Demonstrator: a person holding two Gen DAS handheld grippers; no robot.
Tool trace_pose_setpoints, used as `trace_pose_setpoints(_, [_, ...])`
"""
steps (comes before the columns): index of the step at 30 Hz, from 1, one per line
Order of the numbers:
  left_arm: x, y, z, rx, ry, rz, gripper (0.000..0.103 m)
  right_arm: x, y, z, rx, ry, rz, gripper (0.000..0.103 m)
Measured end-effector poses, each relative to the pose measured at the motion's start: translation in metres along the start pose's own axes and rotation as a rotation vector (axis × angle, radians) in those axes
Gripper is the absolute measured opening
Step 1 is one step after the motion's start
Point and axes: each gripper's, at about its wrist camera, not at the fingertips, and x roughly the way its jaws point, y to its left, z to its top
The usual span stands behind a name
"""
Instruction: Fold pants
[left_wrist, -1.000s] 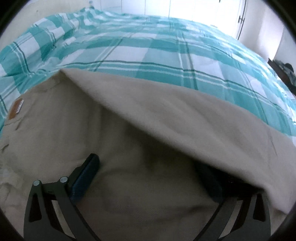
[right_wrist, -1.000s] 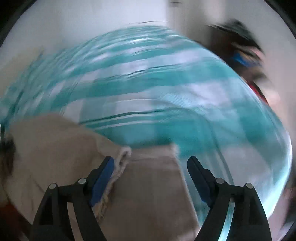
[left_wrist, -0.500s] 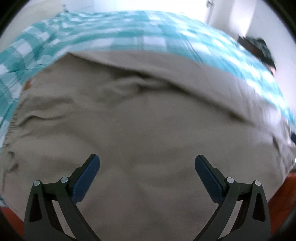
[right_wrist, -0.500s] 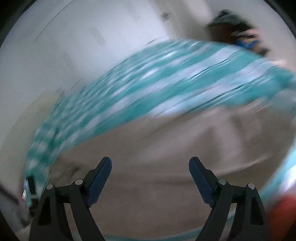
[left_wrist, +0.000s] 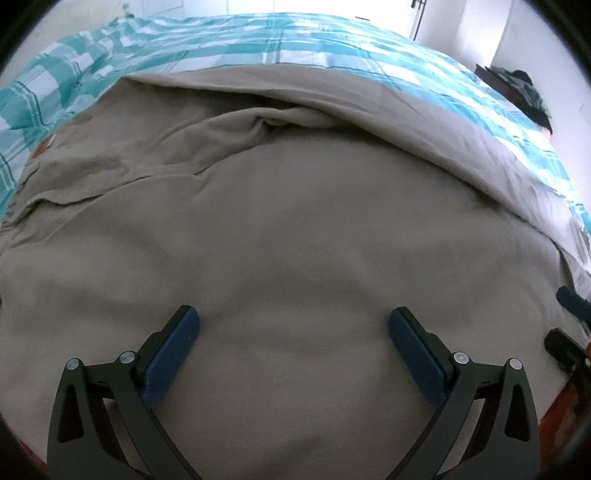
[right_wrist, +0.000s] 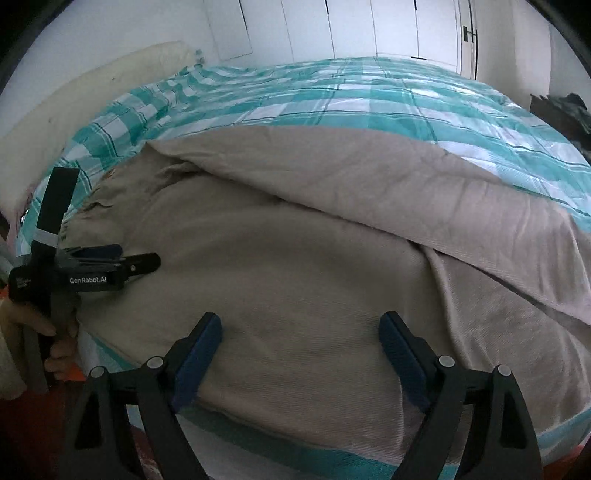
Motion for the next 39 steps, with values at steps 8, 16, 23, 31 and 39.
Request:
trace_pose_setpoints(8, [-0.004, -0.001, -0.005, -0.006, 0.005, 0.012, 0.103, -0.001, 0.007, -0.003, -0.008, -0.004, 0.015, 0.089])
trace_pose_setpoints(16, [-0.004, -0.002, 0.002, -0.026, 0.048, 0.029, 0.103, -0.001, 0.005, -0.002, -0.016, 0.002, 0.022, 0.091])
trace_pose_setpoints(23, [-0.023, -0.002, 0.001, -0.054, 0.103, 0.010, 0.102, -0.001, 0.006, -0.003, -0.024, 0.003, 0.031, 0.093])
trace_pose_setpoints(31, [-0.061, -0.009, 0.021, -0.117, -0.039, -0.028, 0.102, 0.000, 0.010, -0.003, -0.035, 0.000, 0.022, 0.096])
trace_pose_setpoints(39, [-0.024, -0.015, 0.031, -0.078, -0.034, 0.020, 0.102, -0.058, -0.029, 0.011, 0.115, -0.231, 0.073, 0.095])
